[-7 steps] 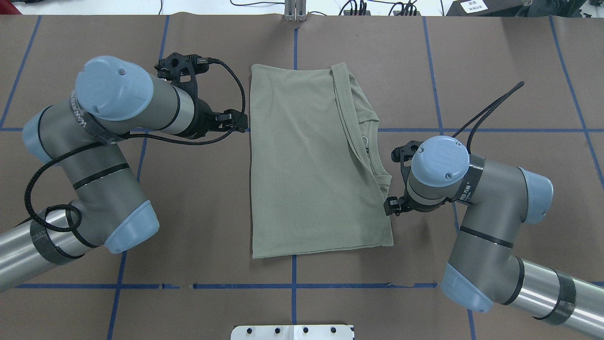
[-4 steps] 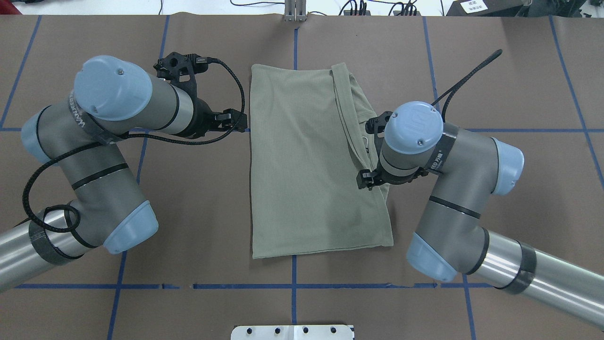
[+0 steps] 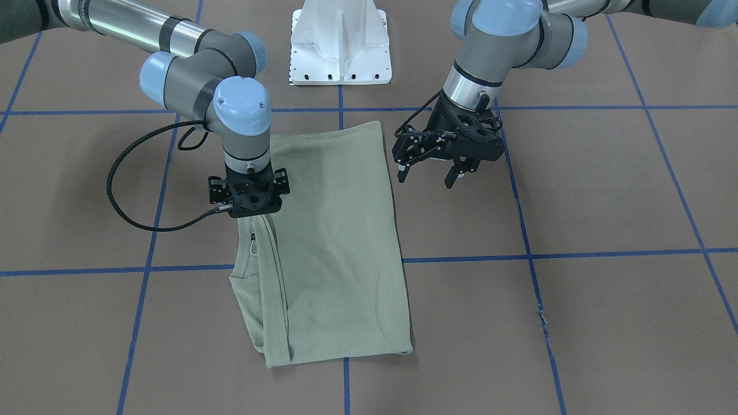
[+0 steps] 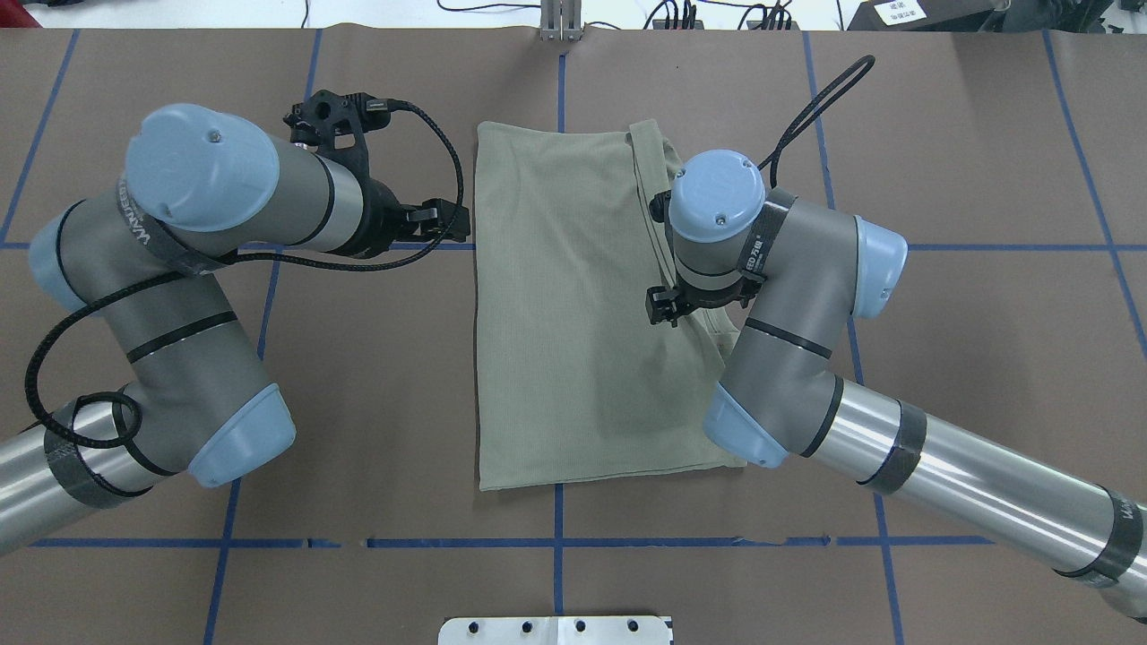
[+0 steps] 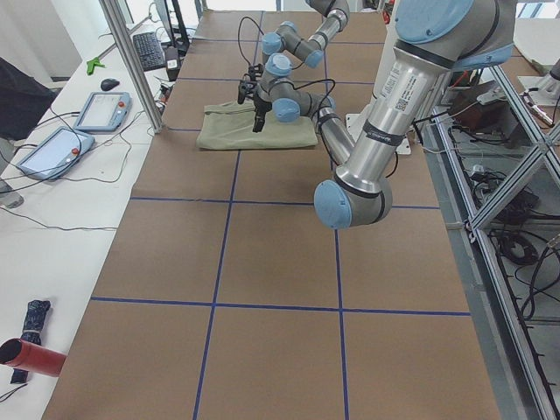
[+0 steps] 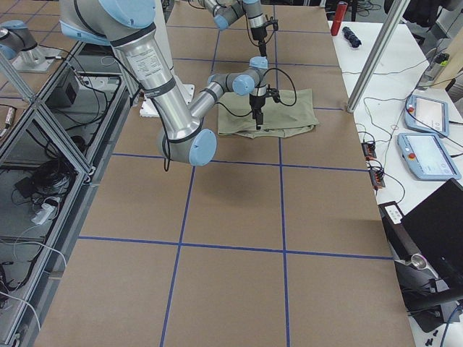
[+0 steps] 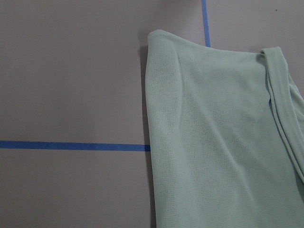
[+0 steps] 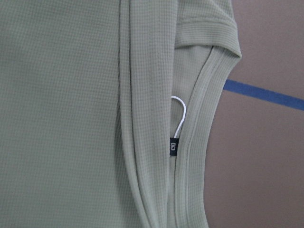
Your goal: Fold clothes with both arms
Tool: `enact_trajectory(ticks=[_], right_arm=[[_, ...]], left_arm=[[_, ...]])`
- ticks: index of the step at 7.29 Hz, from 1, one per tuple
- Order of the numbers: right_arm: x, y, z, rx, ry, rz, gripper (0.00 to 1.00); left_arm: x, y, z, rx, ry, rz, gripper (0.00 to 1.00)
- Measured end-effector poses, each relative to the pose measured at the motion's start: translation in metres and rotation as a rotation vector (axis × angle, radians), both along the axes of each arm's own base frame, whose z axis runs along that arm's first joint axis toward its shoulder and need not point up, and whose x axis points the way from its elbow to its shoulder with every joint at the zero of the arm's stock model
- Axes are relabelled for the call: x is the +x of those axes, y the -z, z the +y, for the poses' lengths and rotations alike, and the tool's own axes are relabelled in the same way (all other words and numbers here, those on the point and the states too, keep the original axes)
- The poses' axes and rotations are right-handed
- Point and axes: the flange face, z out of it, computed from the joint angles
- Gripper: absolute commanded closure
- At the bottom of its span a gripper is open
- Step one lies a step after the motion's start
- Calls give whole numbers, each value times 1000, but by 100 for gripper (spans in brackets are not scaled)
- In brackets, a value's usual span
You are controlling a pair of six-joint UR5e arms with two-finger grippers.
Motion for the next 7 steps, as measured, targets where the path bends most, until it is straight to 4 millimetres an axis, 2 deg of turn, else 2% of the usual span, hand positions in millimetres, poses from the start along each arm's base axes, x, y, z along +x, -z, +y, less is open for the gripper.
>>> enact_trajectory(ticks=[1, 3, 5, 7], right_arm=[[-2, -7, -9, -1, 9, 18, 0], [-10, -8, -21, -2, 15, 30, 0], [-18, -13, -28, 8, 14, 14, 0], [-17, -18, -35, 10, 13, 4, 0]], left_arm=[[-1, 4, -1, 4, 16, 4, 1], [-3, 6, 0, 9, 29, 7, 1], [-4, 7, 0, 10, 31, 8, 1], [-4, 8, 0, 11, 30, 10, 1]])
